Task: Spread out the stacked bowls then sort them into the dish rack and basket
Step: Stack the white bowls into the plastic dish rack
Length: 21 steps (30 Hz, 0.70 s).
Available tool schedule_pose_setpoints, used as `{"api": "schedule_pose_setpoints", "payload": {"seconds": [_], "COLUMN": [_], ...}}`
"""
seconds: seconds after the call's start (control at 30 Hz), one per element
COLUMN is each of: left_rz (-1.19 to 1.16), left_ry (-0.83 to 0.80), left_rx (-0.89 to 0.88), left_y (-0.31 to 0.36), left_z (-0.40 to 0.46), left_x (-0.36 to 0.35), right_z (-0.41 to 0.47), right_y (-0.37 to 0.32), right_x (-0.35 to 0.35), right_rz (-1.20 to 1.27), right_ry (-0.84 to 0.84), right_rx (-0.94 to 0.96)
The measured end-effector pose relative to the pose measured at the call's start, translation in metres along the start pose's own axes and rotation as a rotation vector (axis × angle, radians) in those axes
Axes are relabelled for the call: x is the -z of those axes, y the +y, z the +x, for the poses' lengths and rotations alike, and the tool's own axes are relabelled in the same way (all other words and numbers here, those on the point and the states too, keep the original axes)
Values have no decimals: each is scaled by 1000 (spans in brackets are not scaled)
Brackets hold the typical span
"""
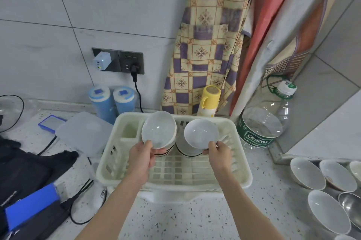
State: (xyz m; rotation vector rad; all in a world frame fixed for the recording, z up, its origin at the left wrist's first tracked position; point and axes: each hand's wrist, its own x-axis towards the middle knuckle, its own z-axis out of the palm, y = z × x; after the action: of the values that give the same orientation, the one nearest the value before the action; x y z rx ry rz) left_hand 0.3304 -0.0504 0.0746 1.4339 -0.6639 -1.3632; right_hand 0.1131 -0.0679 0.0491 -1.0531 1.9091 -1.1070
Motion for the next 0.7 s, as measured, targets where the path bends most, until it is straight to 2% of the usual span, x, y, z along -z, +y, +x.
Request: {"api": "schedule_pose_setpoints", "payload": {"seconds": [0.23,0.47,0.7], "left_rz": [-82,-188,-193], "left_ry": [-30,-2,3], "left_rx": [12,0,-7], "left_y": [-10,-12,-11], "left_z": [18,21,19], "left_x": [8,13,13], "right_z": [5,6,7], "right_y": [6,10,13], "right_x": [-10,-12,-17], "right_rz": [-53,-107,-193], "right_ry": [-71,-69,-118], "right_rx": [15,45,24]}}
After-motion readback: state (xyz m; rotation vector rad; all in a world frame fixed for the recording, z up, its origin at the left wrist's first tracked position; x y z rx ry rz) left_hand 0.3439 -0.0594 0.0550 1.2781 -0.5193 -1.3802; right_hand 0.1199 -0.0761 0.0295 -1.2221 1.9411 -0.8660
